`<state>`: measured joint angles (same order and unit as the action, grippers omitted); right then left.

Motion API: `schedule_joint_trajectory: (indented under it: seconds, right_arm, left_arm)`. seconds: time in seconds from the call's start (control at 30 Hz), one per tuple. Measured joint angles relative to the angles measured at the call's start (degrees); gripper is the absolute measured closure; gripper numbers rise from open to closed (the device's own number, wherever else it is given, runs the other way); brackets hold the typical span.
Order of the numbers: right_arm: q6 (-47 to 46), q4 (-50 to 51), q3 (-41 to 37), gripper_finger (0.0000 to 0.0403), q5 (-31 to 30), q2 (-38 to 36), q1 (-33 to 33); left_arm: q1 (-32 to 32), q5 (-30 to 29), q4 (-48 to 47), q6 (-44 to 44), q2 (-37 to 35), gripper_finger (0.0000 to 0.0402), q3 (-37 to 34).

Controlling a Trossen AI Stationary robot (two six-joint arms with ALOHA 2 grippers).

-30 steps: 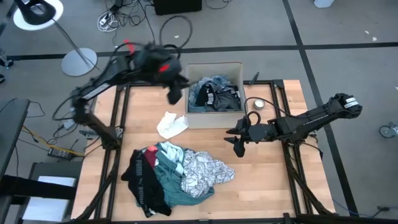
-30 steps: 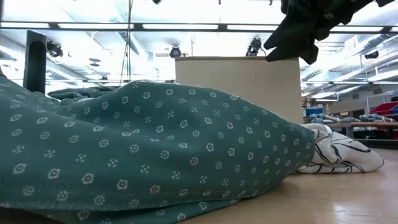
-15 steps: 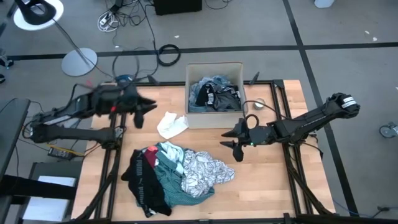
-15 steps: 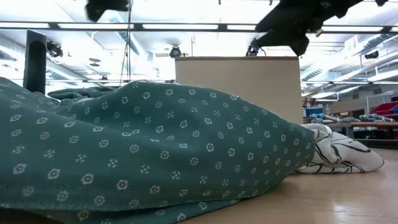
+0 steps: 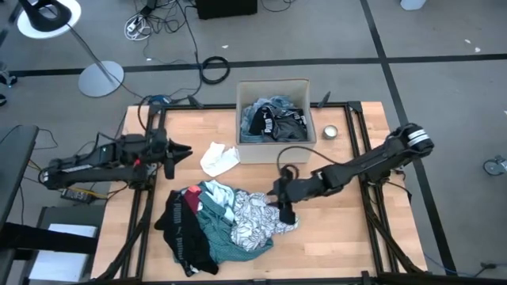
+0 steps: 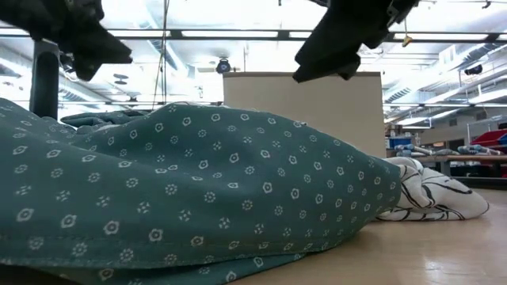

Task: Sort clothes
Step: Put the white patterned shirt into the bin

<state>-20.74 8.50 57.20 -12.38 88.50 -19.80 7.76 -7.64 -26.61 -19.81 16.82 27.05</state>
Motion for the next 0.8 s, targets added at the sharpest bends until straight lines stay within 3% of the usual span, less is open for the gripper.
schedule_joint_trajectory:
  seconds: [0.27, 0.63, 0.8]
  right_arm:
    - [-0.62, 7.70, 6.30, 0.0230, 6.17, 7.13, -0.17]
    - [-1.71, 8.85, 6.44, 0.0247, 6.62, 13.12, -0.12]
    - [-1.68, 9.14, 6.44, 0.0291, 6.61, 16.11, 0.40]
  left_arm:
    - [-0.78, -0.02, 5.25, -1.25, -3.42, 0.0300, -7.90]
    - [-3.92, -2.99, 7.59, -3.40, -3.39, 0.0300, -12.91]
    - [-3.92, -2.99, 7.60, -4.76, -3.39, 0.0300, -14.27]
